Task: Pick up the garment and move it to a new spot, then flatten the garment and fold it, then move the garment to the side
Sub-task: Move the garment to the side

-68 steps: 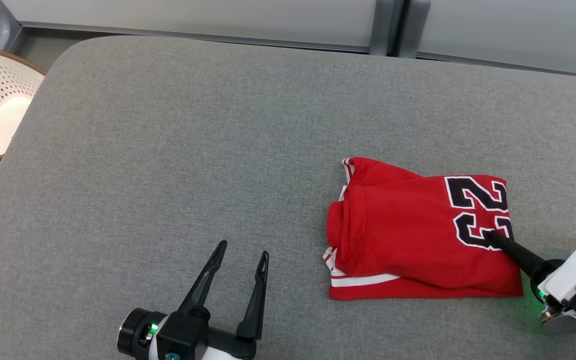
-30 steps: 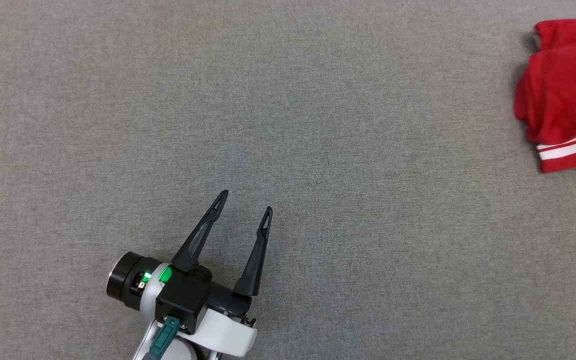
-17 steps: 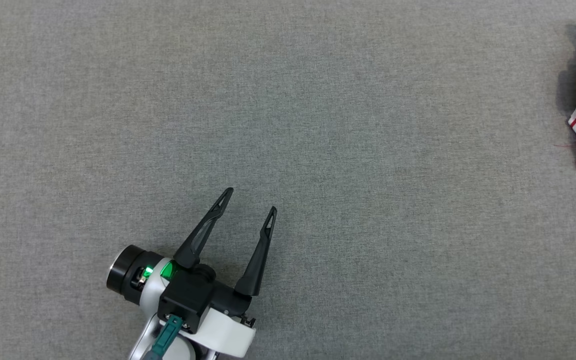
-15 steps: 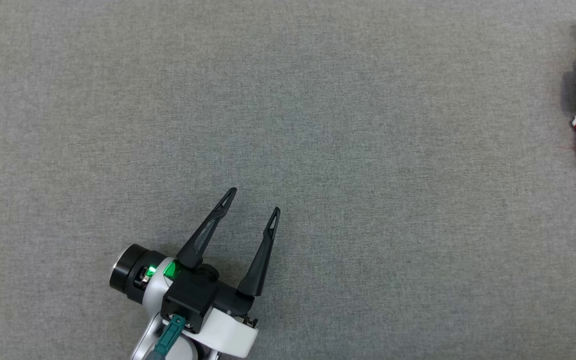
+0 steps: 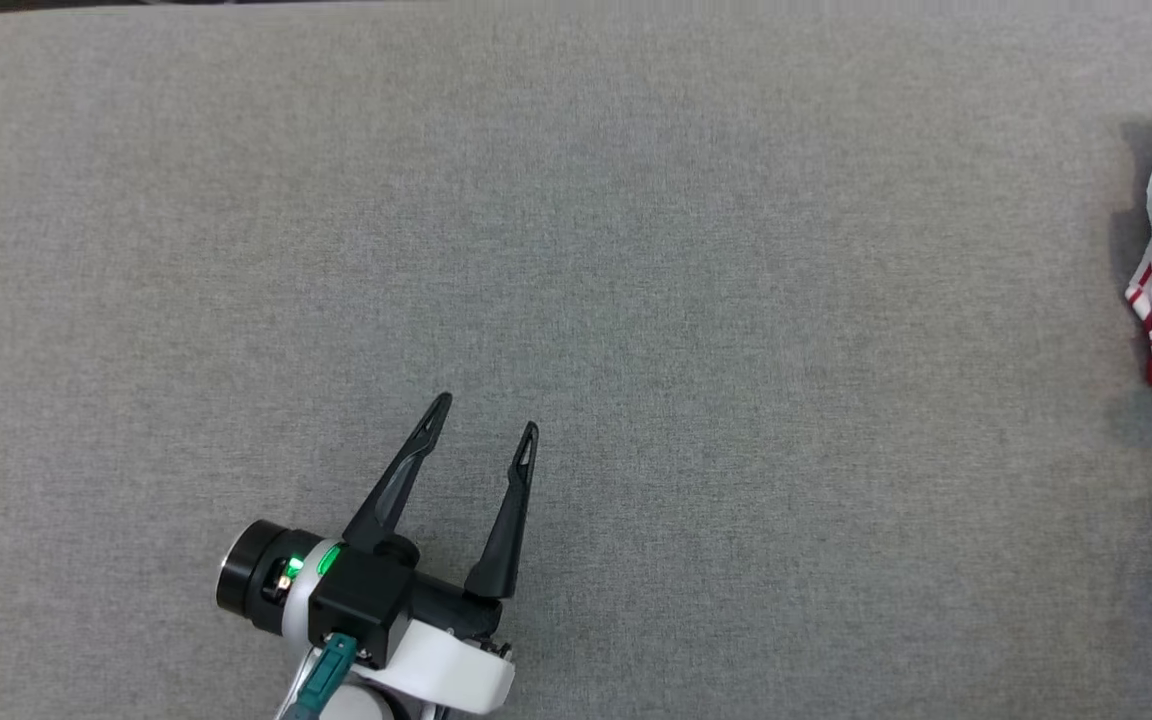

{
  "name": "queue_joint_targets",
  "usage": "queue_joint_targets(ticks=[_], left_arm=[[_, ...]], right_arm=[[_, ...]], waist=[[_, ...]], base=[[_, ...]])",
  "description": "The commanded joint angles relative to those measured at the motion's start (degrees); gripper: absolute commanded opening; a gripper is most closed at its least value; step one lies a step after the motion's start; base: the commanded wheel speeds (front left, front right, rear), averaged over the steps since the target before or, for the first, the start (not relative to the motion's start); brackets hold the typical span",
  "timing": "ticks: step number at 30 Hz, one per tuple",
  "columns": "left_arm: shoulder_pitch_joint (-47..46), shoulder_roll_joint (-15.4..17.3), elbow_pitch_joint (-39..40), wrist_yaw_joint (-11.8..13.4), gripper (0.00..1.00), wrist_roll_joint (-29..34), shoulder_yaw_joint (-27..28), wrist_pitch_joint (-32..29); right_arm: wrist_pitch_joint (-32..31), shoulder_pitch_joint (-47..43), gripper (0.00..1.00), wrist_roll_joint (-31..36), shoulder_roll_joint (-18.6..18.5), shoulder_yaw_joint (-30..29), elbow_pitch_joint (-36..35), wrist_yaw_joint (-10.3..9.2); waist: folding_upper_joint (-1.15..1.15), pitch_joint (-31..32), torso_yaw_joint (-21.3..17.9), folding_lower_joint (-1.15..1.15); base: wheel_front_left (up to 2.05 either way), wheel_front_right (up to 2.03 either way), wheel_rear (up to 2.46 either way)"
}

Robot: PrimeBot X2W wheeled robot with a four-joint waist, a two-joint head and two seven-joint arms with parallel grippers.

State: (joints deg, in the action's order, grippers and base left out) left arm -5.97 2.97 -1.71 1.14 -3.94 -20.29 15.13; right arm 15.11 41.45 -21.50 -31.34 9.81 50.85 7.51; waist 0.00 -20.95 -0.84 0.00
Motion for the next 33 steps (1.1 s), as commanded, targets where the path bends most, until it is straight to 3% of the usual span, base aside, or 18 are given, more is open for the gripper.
queue_joint_targets(ticks=[1, 3, 6, 7, 11, 16, 20, 25, 33], left_arm=[[0.81, 0.10, -0.21, 0.51, 1.00, -0.81, 0.49, -0.02], [2.08, 0.08, -0.60, 0.95, 1.00, -1.81, 0.80, -0.02], [3.88, 0.04, -0.48, 2.09, 1.00, -3.59, 1.40, -0.02], [3.88, 0.04, -0.48, 2.09, 1.00, -3.59, 1.40, -0.02], [6.72, 0.05, 0.47, 4.31, 1.00, -6.45, 3.25, -0.02], [10.19, 0.03, 2.10, 6.56, 1.00, -8.87, 5.52, -0.01], [13.05, 0.03, 4.44, 5.91, 1.00, -10.93, 7.13, -0.03], [16.52, 0.05, 4.23, 4.61, 1.00, -9.79, 8.25, -0.02], [19.05, 0.02, 3.10, 3.99, 1.00, -9.58, 9.29, -0.02]], right_arm=[[0.02, -4.15, 1.00, 1.83, 3.66, -3.30, -3.03, -0.06], [0.00, -11.23, 1.00, 4.62, 10.51, -7.24, -7.53, -0.06], [0.01, -19.32, 1.00, 8.21, 18.46, -8.18, -14.18, -0.06], [0.01, -19.32, 1.00, 8.21, 18.46, -8.18, -14.18, -0.06], [0.02, -27.27, 1.00, 11.43, 24.18, -6.33, -22.88, -0.06], [0.02, -36.48, 1.00, 13.91, 26.75, -4.98, -36.17, -0.06], [0.01, -43.07, 1.00, 15.51, 27.76, -5.22, -43.49, -0.06], [0.02, -48.83, 1.00, 15.82, 28.17, -5.15, -45.68, -0.06], [0.02, -50.77, 1.00, 14.97, 28.35, -5.01, -46.14, -0.06]], waist=[[0.00, 3.44, 0.63, 0.00], [0.00, 6.02, 0.87, 0.00], [0.00, 9.59, 1.18, 0.00], [0.00, 9.59, 1.18, 0.00], [0.00, 13.73, 1.35, 0.00], [0.00, 18.38, 1.79, 0.00], [0.00, 21.15, 1.44, 0.00], [0.00, 24.32, 0.14, 0.00], [0.00, 26.37, -1.92, 0.00]], base=[[0.00, 0.00, 0.00], [0.00, 0.00, 0.00], [0.00, 0.00, 0.00], [0.00, 0.00, 0.00], [0.00, 0.00, 0.00], [0.00, 0.00, 0.00], [0.00, 0.00, 0.00], [0.00, 0.00, 0.00], [0.00, 0.00, 0.00]])
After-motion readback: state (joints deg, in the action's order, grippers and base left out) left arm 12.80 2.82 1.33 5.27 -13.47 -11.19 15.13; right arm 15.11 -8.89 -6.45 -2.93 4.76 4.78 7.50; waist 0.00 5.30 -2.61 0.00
